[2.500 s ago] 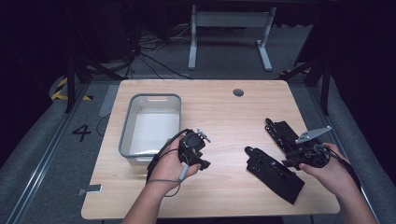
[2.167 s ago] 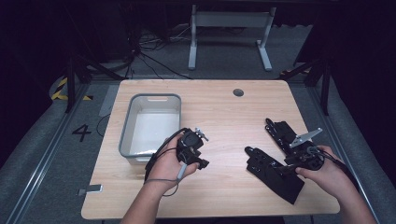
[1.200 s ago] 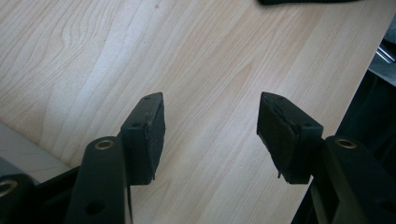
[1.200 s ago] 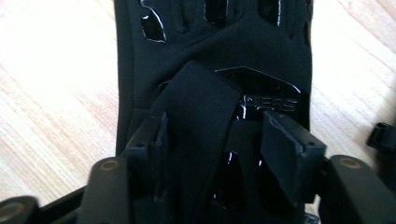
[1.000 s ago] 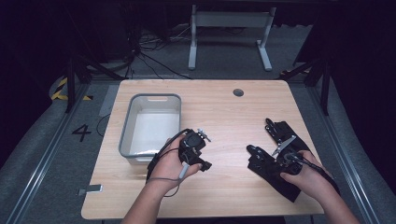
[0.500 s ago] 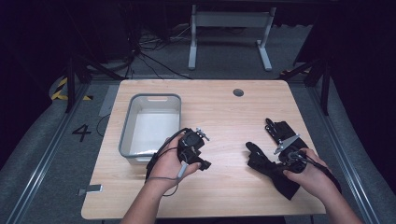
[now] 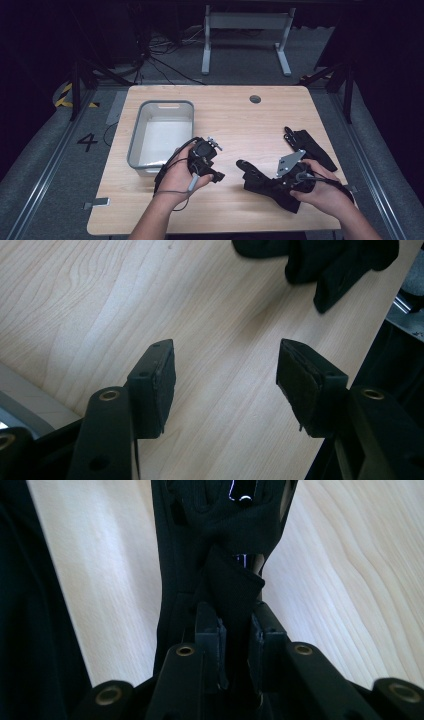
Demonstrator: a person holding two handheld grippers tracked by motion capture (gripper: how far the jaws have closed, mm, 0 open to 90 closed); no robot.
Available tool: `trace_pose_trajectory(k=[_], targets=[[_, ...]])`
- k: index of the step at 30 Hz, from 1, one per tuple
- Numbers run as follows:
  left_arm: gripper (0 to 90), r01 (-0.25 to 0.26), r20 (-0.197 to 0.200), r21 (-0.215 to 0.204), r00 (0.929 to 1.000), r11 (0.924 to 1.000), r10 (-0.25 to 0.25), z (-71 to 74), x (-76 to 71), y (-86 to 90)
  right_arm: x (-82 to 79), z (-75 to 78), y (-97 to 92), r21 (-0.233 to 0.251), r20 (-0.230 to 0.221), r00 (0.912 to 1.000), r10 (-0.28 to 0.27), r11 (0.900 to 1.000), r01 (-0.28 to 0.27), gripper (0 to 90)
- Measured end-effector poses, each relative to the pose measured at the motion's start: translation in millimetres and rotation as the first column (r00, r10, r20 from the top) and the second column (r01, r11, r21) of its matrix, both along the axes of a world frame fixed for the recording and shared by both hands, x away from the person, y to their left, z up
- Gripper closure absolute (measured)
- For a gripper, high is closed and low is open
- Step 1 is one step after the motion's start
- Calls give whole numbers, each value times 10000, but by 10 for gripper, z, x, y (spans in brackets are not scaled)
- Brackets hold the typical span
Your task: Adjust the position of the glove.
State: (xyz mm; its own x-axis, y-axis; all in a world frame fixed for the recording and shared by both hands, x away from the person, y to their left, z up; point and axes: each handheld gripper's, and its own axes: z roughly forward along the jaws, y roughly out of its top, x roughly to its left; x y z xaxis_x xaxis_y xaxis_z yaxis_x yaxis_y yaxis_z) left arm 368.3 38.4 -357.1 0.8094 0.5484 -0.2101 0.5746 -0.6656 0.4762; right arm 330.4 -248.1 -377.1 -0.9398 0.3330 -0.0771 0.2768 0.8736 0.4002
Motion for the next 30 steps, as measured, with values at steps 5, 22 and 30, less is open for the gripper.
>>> trace_pose_trajectory(k=[5, 22, 30], targets=[[415, -8, -13, -23, 10000, 10000, 8, 5, -5, 1, 7, -92, 164, -48, -34, 9992, 404, 9992, -404, 766], [409, 43, -42, 32, 10000, 10000, -43, -14, 3, -16, 167, -309, 111, 658, -79, 9999, -147, 9977, 152, 501], [407, 59, -33, -3, 10000, 10000, -59, -10, 23, -37, 164, -201, -28, 1490, 142, 9951, -980, 9843, 948, 605]])
